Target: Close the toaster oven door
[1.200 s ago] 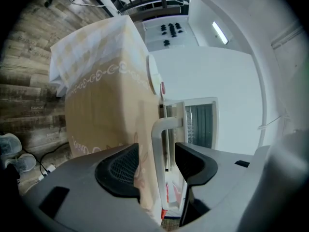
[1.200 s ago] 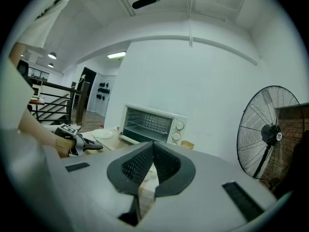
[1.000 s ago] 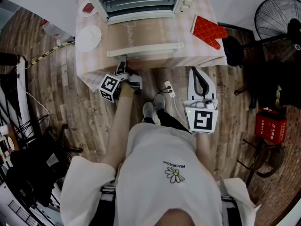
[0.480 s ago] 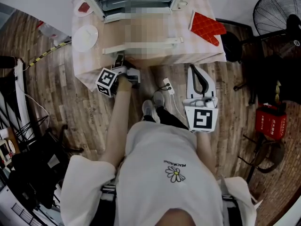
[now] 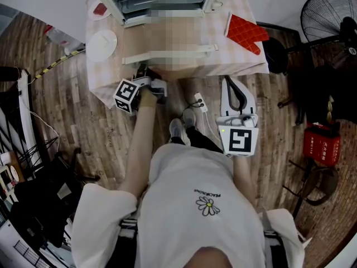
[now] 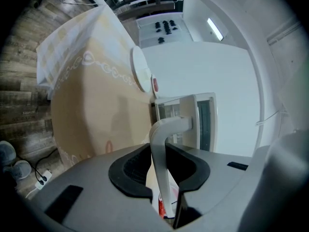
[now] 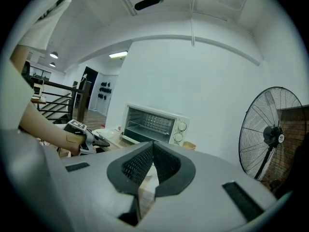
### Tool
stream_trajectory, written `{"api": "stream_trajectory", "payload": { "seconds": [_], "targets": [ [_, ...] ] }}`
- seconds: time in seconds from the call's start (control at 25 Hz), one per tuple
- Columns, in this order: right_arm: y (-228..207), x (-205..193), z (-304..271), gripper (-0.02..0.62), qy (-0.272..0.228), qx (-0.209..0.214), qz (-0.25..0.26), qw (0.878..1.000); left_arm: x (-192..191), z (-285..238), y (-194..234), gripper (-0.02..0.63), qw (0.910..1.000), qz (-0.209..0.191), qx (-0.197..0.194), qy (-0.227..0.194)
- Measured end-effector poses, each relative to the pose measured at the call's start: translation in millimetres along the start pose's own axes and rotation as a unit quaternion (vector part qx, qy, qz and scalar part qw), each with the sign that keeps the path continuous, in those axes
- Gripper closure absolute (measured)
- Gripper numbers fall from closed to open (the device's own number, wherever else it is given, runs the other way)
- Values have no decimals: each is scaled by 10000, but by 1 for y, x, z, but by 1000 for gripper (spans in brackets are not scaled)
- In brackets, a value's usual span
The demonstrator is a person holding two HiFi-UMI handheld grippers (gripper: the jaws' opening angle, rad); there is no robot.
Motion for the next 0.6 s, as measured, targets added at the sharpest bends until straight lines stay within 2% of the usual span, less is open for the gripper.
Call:
{"api": "stream_trajectory", "payload": {
  "seconds": [0.6],
  "targets": [
    [2, 7, 0, 586, -147, 61, -30, 9999, 8, -4, -34, 508, 9988, -205, -431, -48]
  ]
}}
Point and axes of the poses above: the fingertips, and each gripper's own axes: z backward along the fingers, y to its left, x out of its top, the point moved 4 cm from there along z, backward along the fingers, and after that the axes turned 12 degrees about y, right-handed, at the moved point
